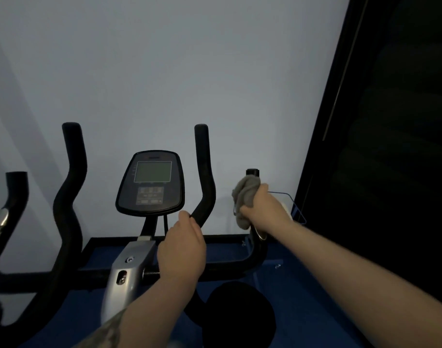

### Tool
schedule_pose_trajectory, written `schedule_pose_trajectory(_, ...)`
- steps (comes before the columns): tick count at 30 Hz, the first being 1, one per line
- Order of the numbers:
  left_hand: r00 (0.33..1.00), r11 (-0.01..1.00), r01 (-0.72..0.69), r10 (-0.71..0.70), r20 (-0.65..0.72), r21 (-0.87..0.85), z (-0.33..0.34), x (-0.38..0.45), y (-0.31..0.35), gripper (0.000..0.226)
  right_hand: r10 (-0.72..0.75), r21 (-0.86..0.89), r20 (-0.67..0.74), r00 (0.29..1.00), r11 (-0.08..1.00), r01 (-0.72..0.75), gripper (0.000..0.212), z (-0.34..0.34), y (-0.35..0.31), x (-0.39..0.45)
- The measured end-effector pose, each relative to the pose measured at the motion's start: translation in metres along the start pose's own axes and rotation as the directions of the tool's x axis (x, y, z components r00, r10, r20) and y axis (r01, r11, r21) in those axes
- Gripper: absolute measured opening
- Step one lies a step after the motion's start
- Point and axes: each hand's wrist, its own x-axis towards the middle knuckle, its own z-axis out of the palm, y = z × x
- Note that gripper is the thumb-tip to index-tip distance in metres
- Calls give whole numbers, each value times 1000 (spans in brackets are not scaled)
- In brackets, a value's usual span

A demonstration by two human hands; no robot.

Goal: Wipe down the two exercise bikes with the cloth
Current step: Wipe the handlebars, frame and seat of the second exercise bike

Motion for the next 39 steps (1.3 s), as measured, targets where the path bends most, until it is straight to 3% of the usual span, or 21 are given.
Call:
schedule_pose_trajectory(3,1000,998,-17,17,2,65,-2,1,3,19,52,177,83,995,982,-66,35,-20,-12,17)
schedule_pose_trajectory(5,999,994,-32,32,3,106,-3,0,3,17,79,359,-13,997,931,-69,33,-5,-10,6)
schedule_pose_trajectory(7,1000,993,-9,6,20,121,-3,-1,1,16,129,429,-75,989,900,-84,34,16,4,-21)
schedule_pose_trajectory(10,995,968,-93,82,53,234,-3,2,1,12,109,398,50,993,910,-119,37,24,27,-36)
schedule_pose_trajectory(12,994,966,-104,90,69,237,-4,2,3,12,134,515,105,985,840,-170,38,18,25,-34)
schedule_pose_trajectory(15,993,970,-105,89,83,220,-7,0,4,14,201,653,-29,979,746,-133,35,33,24,-58)
schedule_pose_trajectory(16,993,973,-103,88,82,206,-6,1,3,14,216,694,-40,976,708,-128,38,45,28,-73)
schedule_pose_trajectory(19,992,971,-112,97,81,213,-4,3,1,15,162,899,206,965,359,-253,42,61,42,-111)
schedule_pose_trajectory(21,991,976,-119,107,76,181,-4,2,1,14,95,931,275,957,222,-290,41,56,48,-107)
schedule_pose_trajectory(25,991,982,-133,128,45,133,-4,2,1,16,98,932,200,975,288,-220,43,53,41,-105)
schedule_pose_trajectory(27,990,978,-140,133,54,155,-2,2,0,18,116,882,251,961,381,-277,53,59,44,-119)
schedule_pose_trajectory(30,990,981,-139,133,55,134,-3,3,1,16,39,851,357,933,399,-342,62,49,48,-120)
schedule_pose_trajectory(33,991,979,-130,122,58,155,-2,2,1,17,130,885,210,969,396,-245,47,34,37,-94)
schedule_pose_trajectory(36,995,981,-98,92,46,165,-2,3,0,18,159,846,112,981,502,-178,39,50,33,-99)
schedule_pose_trajectory(39,997,988,-79,78,16,131,0,2,-1,19,113,805,219,969,540,-245,41,46,40,-105)
